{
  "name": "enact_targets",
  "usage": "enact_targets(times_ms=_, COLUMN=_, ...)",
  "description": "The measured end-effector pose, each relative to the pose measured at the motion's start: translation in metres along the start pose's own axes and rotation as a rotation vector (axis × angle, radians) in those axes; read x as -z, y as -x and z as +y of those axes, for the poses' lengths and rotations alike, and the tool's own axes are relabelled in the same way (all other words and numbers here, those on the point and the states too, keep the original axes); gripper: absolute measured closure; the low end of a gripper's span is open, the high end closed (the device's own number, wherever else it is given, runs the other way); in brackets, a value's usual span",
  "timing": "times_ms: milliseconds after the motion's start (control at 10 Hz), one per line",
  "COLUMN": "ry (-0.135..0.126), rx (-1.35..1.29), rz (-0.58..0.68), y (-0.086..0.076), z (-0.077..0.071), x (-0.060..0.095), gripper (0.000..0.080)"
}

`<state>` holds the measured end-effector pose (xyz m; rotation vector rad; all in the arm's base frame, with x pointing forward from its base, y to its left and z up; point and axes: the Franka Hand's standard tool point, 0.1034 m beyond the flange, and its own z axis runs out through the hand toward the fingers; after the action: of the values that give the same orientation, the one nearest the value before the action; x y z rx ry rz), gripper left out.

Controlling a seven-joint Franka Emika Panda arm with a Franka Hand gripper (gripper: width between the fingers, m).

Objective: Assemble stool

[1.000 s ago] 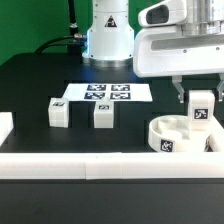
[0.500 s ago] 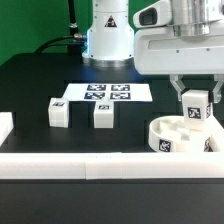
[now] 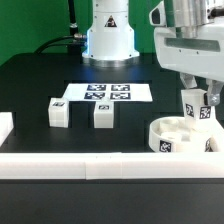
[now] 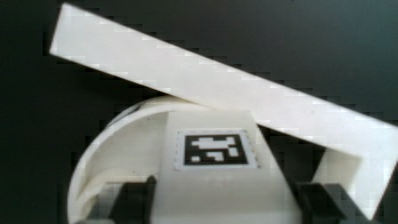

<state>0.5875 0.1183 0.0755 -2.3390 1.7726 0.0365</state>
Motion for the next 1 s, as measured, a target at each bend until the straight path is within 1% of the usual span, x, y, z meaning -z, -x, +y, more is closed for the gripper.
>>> enact_targets(times_ms=200, ry=-0.001, rx=0.003, rz=-0.002, y=0.001, z=0.000, x=0.000, gripper=0.0452)
enact_targets(times_ms=300, ry=0.002, rx=0.037, rz=-0.004, y=0.001, z=0.000, x=0.001, gripper=0.0282)
enact_targets(times_ms=400, ry=0.014, rx=0.065, rz=-0.018, y=0.006, z=-0.001, x=0.011, gripper=0.0178)
enact_targets(times_ms=500, ry=0.009, rx=0.106, rz=-0.025, y=0.009, z=-0.005, x=0.024, gripper=0.0178)
enact_targets(times_ms=600, ry=0.002, rx=0.194, rz=-0.024, y=0.010, z=-0.007, x=0.027, gripper=0.0158)
enact_targets(times_ms=900, ry=0.003, rx=0.412, rz=-0.024, y=0.010, z=-0.006, x=0.025, gripper=0.0151)
enact_targets(times_ms=1000, ry=0.010, rx=0.551, rz=-0.022, y=0.009, z=-0.005, x=0.024, gripper=0.0150)
